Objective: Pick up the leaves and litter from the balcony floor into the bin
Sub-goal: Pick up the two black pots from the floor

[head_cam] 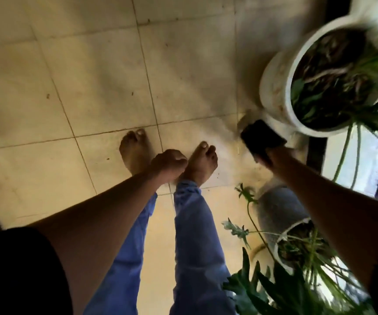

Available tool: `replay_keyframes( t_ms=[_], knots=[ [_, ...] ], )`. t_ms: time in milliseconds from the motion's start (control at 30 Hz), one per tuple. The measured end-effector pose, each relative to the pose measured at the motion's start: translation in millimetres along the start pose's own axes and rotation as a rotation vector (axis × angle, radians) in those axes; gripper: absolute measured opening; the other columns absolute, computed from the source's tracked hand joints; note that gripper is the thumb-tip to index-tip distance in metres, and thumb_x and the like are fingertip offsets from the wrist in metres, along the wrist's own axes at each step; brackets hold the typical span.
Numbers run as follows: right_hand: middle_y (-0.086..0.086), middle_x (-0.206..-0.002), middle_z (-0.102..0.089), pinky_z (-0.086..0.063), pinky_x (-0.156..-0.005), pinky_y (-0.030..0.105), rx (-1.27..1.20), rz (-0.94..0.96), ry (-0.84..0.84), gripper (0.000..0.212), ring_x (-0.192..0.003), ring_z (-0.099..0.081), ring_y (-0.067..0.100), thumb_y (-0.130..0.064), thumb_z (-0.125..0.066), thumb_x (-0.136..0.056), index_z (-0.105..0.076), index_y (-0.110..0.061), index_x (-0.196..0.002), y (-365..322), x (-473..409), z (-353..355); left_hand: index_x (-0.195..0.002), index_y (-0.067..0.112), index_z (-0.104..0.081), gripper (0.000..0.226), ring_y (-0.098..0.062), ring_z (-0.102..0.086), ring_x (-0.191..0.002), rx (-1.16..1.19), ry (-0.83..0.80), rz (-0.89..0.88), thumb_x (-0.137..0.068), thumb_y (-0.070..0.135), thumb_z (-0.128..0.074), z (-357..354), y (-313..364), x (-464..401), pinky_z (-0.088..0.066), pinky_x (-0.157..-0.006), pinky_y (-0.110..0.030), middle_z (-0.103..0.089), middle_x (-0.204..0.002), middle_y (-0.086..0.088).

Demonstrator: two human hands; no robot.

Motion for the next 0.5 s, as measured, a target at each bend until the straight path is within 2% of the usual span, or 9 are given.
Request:
replay_keyframes(
  t_ms=[67, 133, 200, 233, 333, 367, 433, 467, 500],
  knots=[
    [0.028, -0.104, -0.064, -0.059, -0.052, 0.029, -0.074, -0.052, 0.000, 0.032, -0.072, -0.070, 0.023, 0.003, -0.048, -0.099, -0.049, 0.000, -0.131, 4.4, 13.0, -19.0, -0.110, 0.025, -0.073, 0.034, -0.027, -0.067, -0.094, 0.001, 0.042, -0.080, -0.086, 0.046, -0.061, -20.3, -23.8, -56.7, -0.051, -0.090, -0.041, -0.069, -0.097, 0.006],
    [0.024, -0.110, -0.069, -0.063, -0.063, 0.041, 0.138, 0.012, -0.036, 0.030, -0.080, -0.073, 0.032, 0.000, -0.058, -0.093, -0.059, -0.002, -0.123, -8.4, 27.7, -41.6, -0.120, 0.036, -0.069, 0.059, -0.025, -0.066, -0.099, 0.130, 0.086, -0.113, -0.072, 0.071, -0.064, -16.1, -32.8, -77.3, -0.037, -0.090, -0.041, -0.065, -0.098, 0.016],
    [0.019, -0.106, -0.073, -0.063, -0.075, 0.044, 0.504, 0.217, -0.046, 0.028, -0.085, -0.074, 0.031, -0.008, -0.066, -0.087, -0.066, -0.005, -0.114, -27.3, 54.2, -74.0, -0.123, 0.031, -0.067, 0.065, -0.021, -0.064, -0.108, 0.238, 0.117, -0.137, -0.068, 0.066, -0.061, -4.3, -18.9, -59.4, -0.047, -0.098, -0.037, -0.068, -0.114, 0.009],
    [0.016, -0.103, -0.074, -0.062, -0.078, 0.042, 0.711, 0.362, -0.033, 0.028, -0.088, -0.073, 0.031, -0.012, -0.065, -0.085, -0.069, -0.008, -0.112, -42.8, 74.8, -93.6, -0.129, 0.025, -0.064, 0.069, -0.020, -0.061, -0.117, 0.257, 0.124, -0.144, -0.072, 0.064, -0.061, 24.9, 1.4, 5.1, -0.047, -0.104, -0.040, -0.066, -0.127, 0.003],
    [0.013, -0.104, -0.075, -0.055, -0.082, 0.034, 0.983, 0.739, -0.069, 0.025, -0.097, -0.070, 0.033, -0.013, -0.058, -0.088, -0.074, -0.015, -0.107, -75.3, 157.2, -150.4, -0.144, 0.019, -0.049, 0.080, -0.022, -0.046, -0.133, 0.424, 0.324, -0.169, -0.083, 0.068, -0.063, 63.6, 2.7, 66.8, -0.028, -0.108, -0.026, -0.048, -0.141, 0.002],
    [0.015, -0.104, -0.074, -0.054, -0.081, 0.034, 1.001, 0.833, -0.077, 0.024, -0.097, -0.069, 0.035, -0.011, -0.056, -0.090, -0.074, -0.014, -0.105, -83.4, 179.0, -164.1, -0.144, 0.021, -0.048, 0.087, -0.024, -0.043, -0.135, 0.431, 0.408, -0.135, -0.080, 0.079, -0.058, 72.2, -6.9, 77.0, -0.027, -0.108, -0.027, -0.047, -0.136, 0.004],
    [0.016, -0.101, -0.074, -0.053, -0.078, 0.036, 1.057, 1.012, -0.111, 0.023, -0.094, -0.068, 0.038, -0.009, -0.054, -0.092, -0.073, -0.013, -0.103, -91.2, 225.5, -195.6, -0.139, 0.029, -0.050, 0.115, -0.031, -0.047, -0.131, 0.479, 0.592, -0.007, -0.056, 0.107, -0.029, 97.2, -42.8, 92.4, -0.033, -0.110, -0.045, -0.056, -0.133, -0.004],
    [0.015, -0.100, -0.075, -0.053, -0.077, 0.036, 1.085, 1.115, -0.140, 0.022, -0.092, -0.069, 0.037, -0.009, -0.054, -0.092, -0.073, -0.013, -0.103, -93.6, 248.3, -212.3, -0.140, 0.032, -0.048, 0.124, -0.033, -0.045, -0.132, 0.476, 0.668, 0.074, -0.048, 0.111, -0.020, 110.3, -67.8, 95.4, -0.034, -0.109, -0.050, -0.057, -0.136, -0.008],
    [0.012, -0.098, -0.075, -0.053, -0.076, 0.035, 1.090, 1.216, -0.160, 0.021, -0.089, -0.070, 0.034, -0.010, -0.055, -0.092, -0.073, -0.014, -0.102, -95.1, 266.8, -225.2, -0.146, 0.033, -0.041, 0.126, -0.035, -0.041, -0.136, 0.590, 0.683, 0.136, -0.048, 0.111, -0.023, 119.9, -88.8, 97.7, -0.034, -0.110, -0.054, -0.052, -0.143, -0.011]
  ],
)
Point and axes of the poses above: each hand's wrist, its own x-axis away from the middle knuckle, its own z-axis out of the back of the hand, y = z × x, the point moved 5 cm from there along -x, towards the middle knuckle
